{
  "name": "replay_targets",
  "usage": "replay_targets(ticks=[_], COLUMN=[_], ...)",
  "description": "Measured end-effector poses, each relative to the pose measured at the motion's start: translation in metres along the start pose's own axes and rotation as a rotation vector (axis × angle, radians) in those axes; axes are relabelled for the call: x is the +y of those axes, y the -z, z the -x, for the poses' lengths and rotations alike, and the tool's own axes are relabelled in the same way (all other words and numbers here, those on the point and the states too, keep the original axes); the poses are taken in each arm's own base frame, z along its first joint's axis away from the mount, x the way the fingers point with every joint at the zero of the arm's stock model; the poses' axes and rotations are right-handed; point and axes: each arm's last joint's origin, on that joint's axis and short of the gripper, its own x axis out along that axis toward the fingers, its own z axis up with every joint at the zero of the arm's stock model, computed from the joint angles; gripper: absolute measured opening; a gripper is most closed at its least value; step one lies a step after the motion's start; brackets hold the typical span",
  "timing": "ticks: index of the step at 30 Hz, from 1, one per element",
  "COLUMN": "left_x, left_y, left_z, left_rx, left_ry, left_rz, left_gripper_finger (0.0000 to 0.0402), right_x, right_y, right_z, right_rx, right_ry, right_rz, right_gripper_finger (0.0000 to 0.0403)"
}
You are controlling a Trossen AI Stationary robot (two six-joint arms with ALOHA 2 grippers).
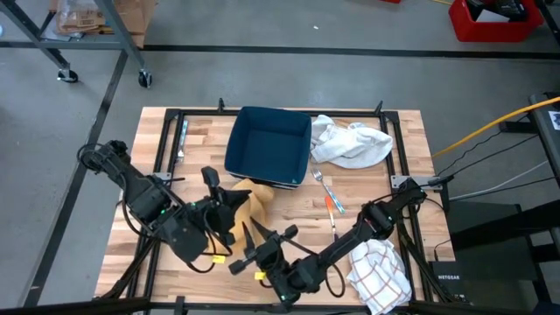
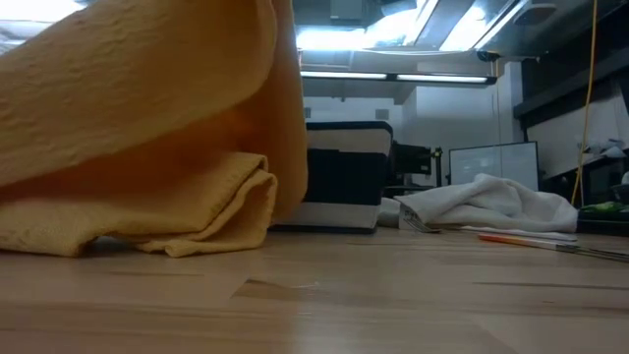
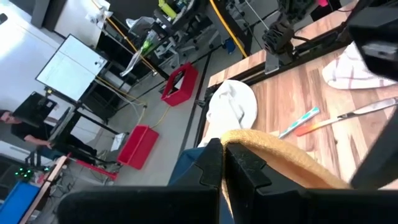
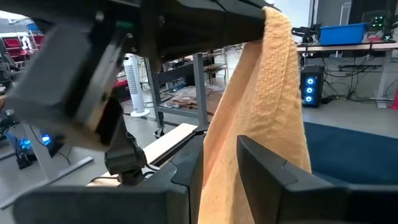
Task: Fold towel
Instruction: Fold the yellow towel
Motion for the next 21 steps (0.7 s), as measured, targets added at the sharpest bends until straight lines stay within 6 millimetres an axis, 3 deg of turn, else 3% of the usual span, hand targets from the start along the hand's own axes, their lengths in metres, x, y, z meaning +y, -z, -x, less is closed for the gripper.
replay_targets(ticks=[9, 15, 21], left_x=[-0.01, -0.014, -0.013], left_y=[0.0, 0.002, 0.005], left_z=[0.021, 0.036, 0.039], left_rx=[-0.045, -0.071, -0.064], left_ry=[0.056, 0.051, -0.006], left_rz=[-0.049, -0.173, -0.241], left_gripper_finger=[0.0001, 0.0001, 0.0001], right_x=[-0.001, 0.001, 0.003], right_y=[0.0, 0.001, 0.004], right_z=[-0.01, -0.006, -0.002], right_rx=[-0.003, -0.002, -0.002], right_ry=[0.019, 0.01, 0.001], right_rz=[0.006, 0.031, 0.08], right_gripper_finger=[0.0101, 0.0101, 0.0101])
